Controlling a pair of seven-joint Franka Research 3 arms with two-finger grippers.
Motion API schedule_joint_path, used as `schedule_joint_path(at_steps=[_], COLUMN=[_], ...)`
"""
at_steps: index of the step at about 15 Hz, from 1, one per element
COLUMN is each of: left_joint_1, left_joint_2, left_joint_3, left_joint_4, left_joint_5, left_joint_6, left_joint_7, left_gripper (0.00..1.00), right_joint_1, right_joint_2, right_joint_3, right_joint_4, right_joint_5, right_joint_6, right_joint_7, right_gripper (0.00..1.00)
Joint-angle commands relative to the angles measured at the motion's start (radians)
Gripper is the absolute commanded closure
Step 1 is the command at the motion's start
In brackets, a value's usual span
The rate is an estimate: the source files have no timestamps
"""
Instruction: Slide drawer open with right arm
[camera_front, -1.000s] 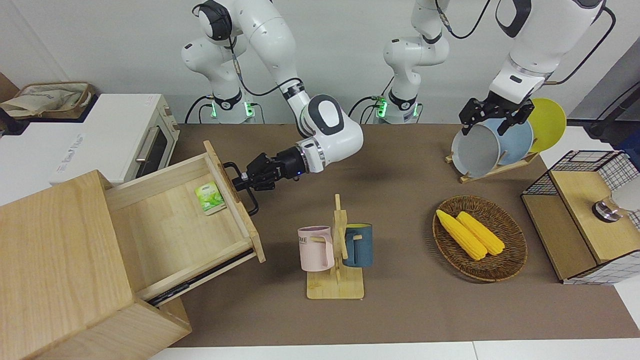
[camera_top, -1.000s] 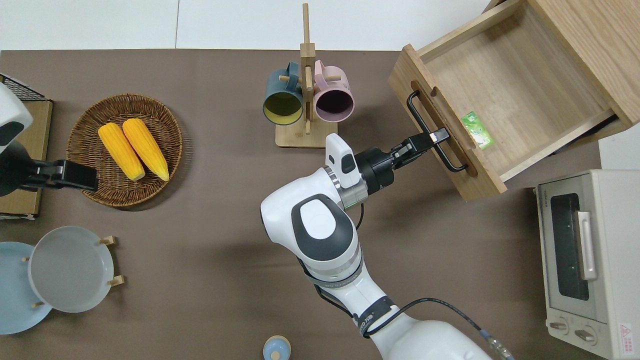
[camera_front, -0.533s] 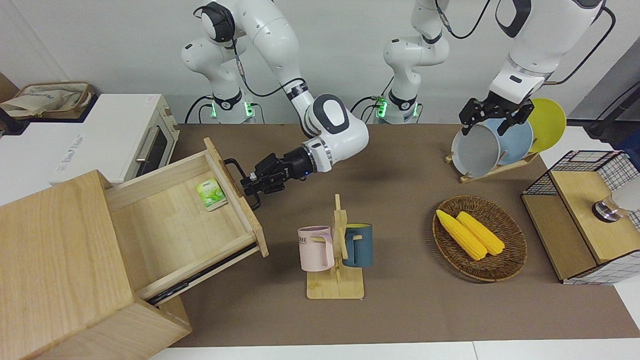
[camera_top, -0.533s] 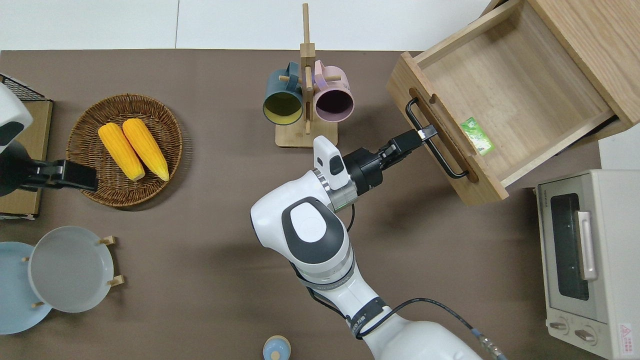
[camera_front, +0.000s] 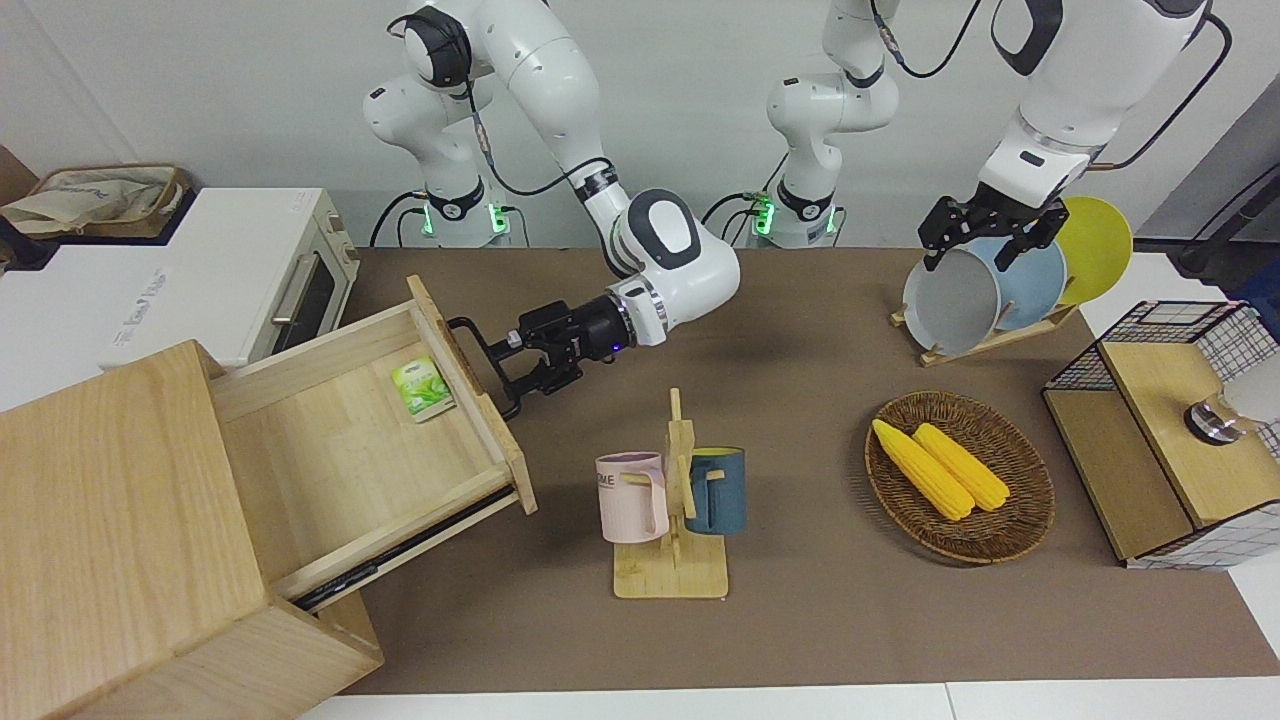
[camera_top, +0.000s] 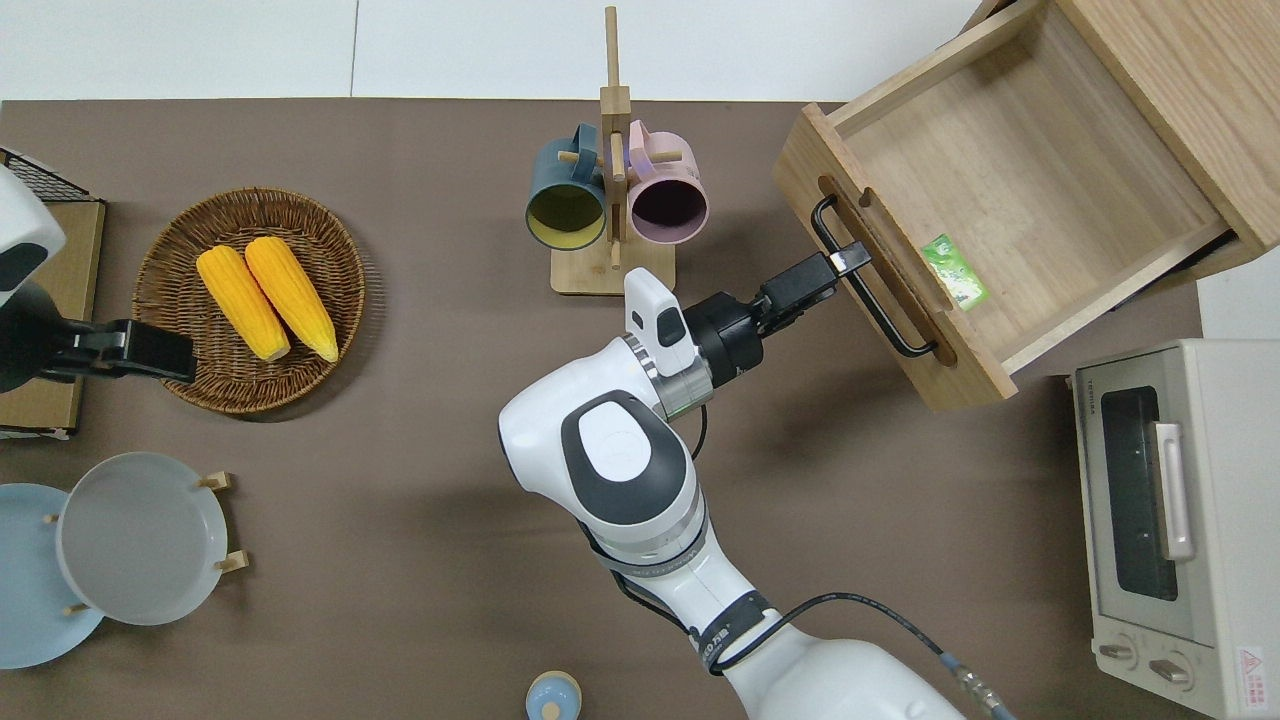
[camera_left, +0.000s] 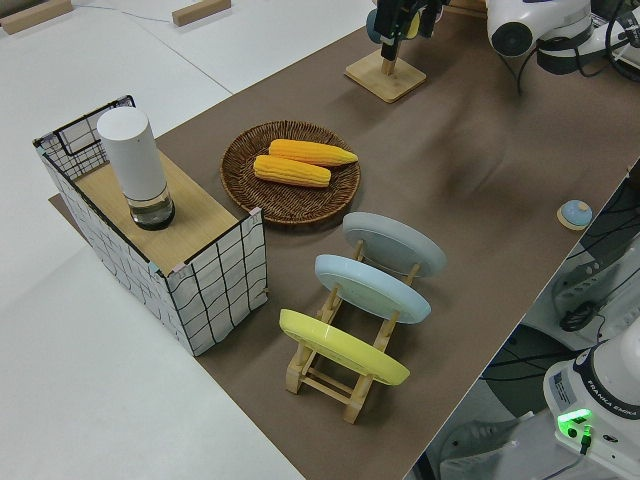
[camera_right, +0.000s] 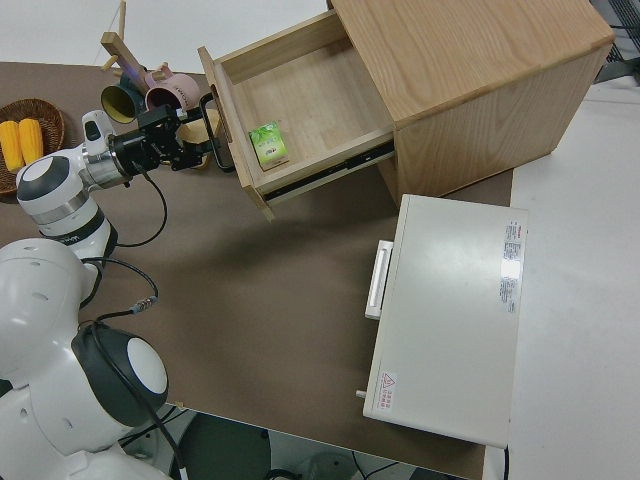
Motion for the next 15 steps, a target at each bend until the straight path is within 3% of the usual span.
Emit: schedule_joint_path(at_steps=[1,5,10,12,15], left_joint_1=[0.004,0.004,0.004,0.004,0.004], left_joint_2=[0.011,0.011,0.011,0.011,0.011], left_joint_3=[-0.006,-0.006,-0.006,-0.006,-0.006], left_joint_4=[0.024,0.024,0.026,0.024,0.024], left_joint_5=[0.017,0.017,0.017,0.017,0.017], left_joint_6=[-0.02,-0.02,-0.02,-0.02,-0.02], left_joint_7=[0.01,0.01,0.01,0.01,0.01], left_gripper=[0.01,0.01,0.01,0.01,0.01], right_joint_1=[0.002,0.021,0.015,0.005,-0.014], right_joint_2=[0.014,0.013,0.001,-0.015,-0.09], right_joint_3=[0.002,0.002,0.018,0.017,0.017], right_joint_4=[0.073,0.139,0.265,0.286,0.286], right_joint_5=[0.036,0.101,0.268,0.351,0.44], right_joint_6=[0.008,0.006,0.006,0.005,0.008], right_joint_7=[-0.05,-0.08,-0.078,-0.074,-0.075], right_gripper=[0.015,0.015,0.017,0.017,0.017])
